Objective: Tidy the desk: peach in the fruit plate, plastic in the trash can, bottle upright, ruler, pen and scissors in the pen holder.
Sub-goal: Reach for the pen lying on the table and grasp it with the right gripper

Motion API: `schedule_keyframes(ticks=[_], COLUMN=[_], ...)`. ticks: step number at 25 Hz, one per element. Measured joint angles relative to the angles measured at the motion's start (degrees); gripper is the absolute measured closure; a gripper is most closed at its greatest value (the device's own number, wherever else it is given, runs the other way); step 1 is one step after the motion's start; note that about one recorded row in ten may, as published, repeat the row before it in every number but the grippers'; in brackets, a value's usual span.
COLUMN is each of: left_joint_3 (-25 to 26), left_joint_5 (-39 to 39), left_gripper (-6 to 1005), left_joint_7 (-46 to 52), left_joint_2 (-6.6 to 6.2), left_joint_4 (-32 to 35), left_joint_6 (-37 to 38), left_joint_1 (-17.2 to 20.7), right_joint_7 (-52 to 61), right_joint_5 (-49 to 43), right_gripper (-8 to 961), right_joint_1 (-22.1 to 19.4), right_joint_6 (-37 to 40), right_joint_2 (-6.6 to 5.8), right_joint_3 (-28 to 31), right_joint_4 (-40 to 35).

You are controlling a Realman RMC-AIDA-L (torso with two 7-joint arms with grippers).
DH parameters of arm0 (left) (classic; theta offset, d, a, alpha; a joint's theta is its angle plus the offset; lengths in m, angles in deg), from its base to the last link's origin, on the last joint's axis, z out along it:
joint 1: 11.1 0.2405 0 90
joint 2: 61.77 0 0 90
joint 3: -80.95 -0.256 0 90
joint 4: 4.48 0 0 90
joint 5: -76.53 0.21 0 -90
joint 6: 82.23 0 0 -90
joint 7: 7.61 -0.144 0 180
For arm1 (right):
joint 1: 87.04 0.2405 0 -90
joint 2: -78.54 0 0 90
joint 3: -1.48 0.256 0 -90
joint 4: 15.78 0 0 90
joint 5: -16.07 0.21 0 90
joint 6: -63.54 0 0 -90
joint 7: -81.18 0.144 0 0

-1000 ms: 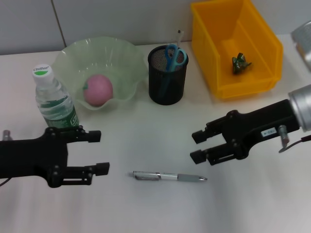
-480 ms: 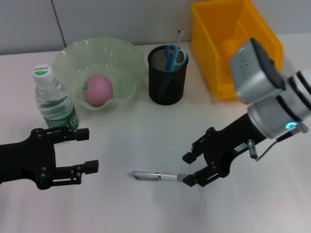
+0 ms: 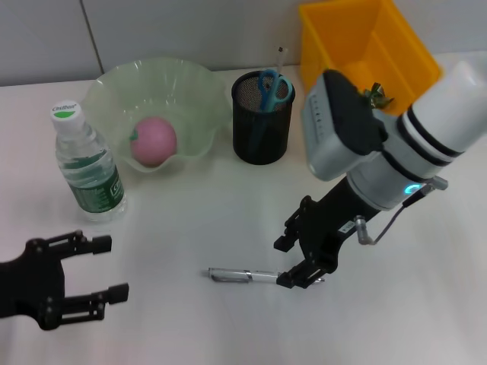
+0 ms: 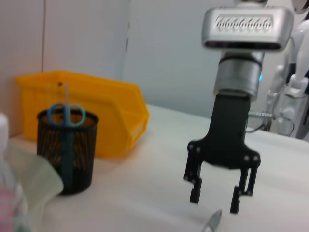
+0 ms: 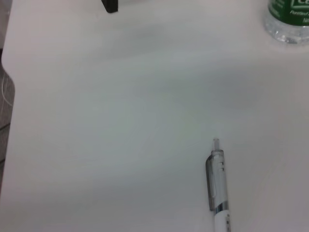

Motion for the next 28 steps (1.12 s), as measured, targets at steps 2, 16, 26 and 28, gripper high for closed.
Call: schedule_keyframes(ticks=[2,16,26,28], left_joint_3=[-0.1,0.2,0.1,0.2], left_joint_5=[1.7,4.0,3.7,3.7], left_gripper=[201,202,202,202], left_joint_7=[-0.6,-0.9,-0.9,-0.9], left_joint_2=[0.0,0.37,0.5,0.52], left_joint_4=[-0.9,-0.3,-0.3,-0.3], left_joint_6=[-0.5,0.5,0.5,0.5], left_joint_1=[0.0,-0.5,-0.8,-0.9], right_joint_7=[0.6,4.4,5.5,5.5], right_joint_5=[-0.1,-2.4,-2.4,-2.4], right_gripper=[378,384,400,430], right_joint_1=[0.4,2.8,3.2,3.2], right_joint_6=[-0.5,-4.1,-5.4,-5.4], right_joint_2=[0.0,0.32,0.35,0.35], right_joint_3=[-1.2,-10.4,-13.3,-13.4], right_joint_4=[0.1,0.2,0.0,0.0])
